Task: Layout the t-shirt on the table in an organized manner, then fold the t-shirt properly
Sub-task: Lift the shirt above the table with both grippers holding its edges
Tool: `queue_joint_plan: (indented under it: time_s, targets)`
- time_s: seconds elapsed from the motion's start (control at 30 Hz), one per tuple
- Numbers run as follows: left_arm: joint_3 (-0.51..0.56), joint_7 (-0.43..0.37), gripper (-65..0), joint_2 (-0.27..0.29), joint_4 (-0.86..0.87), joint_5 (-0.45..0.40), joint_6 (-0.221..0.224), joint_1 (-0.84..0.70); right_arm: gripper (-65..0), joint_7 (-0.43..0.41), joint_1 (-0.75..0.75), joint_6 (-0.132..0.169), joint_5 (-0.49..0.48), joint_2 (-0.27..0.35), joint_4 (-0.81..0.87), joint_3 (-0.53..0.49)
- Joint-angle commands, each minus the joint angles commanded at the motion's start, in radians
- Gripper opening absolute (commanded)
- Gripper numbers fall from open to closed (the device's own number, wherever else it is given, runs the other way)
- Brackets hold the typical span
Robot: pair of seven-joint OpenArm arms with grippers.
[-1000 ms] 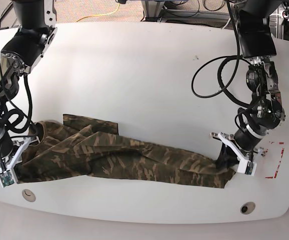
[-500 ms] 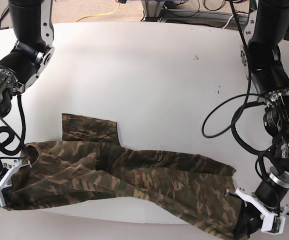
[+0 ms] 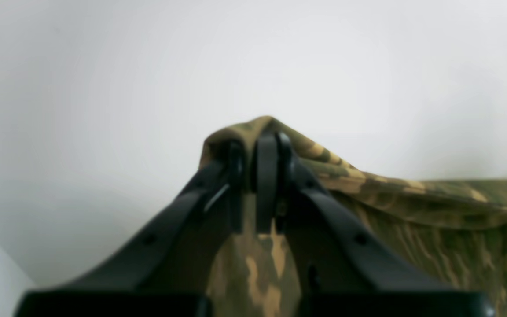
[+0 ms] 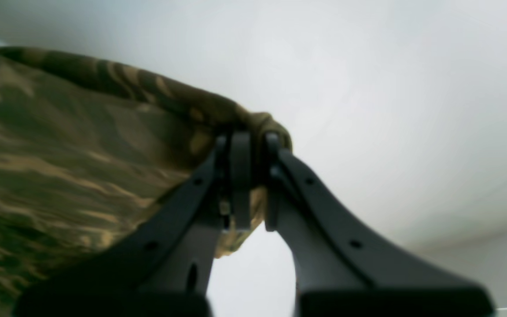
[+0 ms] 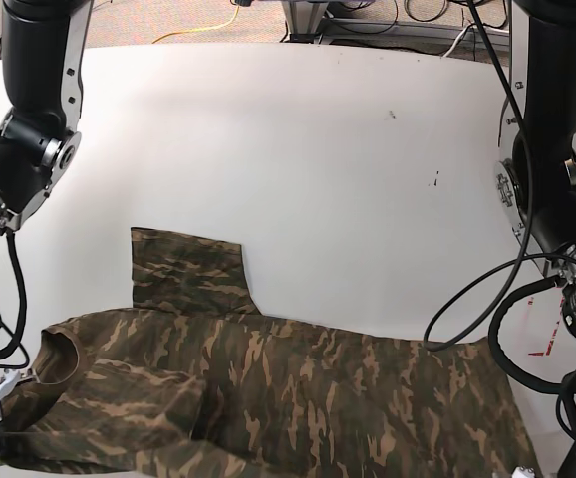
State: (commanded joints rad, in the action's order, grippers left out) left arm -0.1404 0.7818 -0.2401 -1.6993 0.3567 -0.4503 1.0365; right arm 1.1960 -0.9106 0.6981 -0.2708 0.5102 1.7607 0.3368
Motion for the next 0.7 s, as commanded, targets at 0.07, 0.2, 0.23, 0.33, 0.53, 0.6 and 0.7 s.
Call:
queue_joint_plan:
  time_s: [0.07,0.2,0.23,0.33,0.53,0.6,0.7]
  targets:
    - [-0.003,0.028,-64.7,-0.002,0.000,0.000,0.000,0.037,-64.4,-0.002,-0.040,0.000,0.002,0.009,-0.034,-0.018]
    - [-0.040,0.083,-64.6,-0.002,0.006,-0.002,0.000,0.117,-64.4,-0.002,-0.130,0.000,-0.003,0.048,-0.094,-0.094]
    - [-0.046,0.091,-64.6,-0.002,0.012,-0.002,0.000,0.133,-64.4,-0.003,-0.147,0.000,-0.003,0.051,-0.097,-0.107]
    - [-0.057,0.107,-64.6,-0.002,0.054,0.000,0.000,0.187,-64.4,-0.003,-0.192,0.000,0.002,0.052,-0.098,-0.146]
    - [-0.057,0.109,-64.6,-0.002,0.110,0.002,0.000,0.261,-64.4,-0.002,-0.241,0.000,0.002,0.054,-0.098,-0.181]
    - [-0.055,0.109,-64.6,-0.002,0.124,0.005,0.000,0.272,-64.4,0.000,-0.242,0.000,0.002,0.054,-0.098,-0.181]
    - [-0.054,0.127,-64.6,-0.002,0.126,0.005,-0.002,0.269,-64.4,0.005,-0.238,0.000,0.002,0.051,-0.098,-0.181]
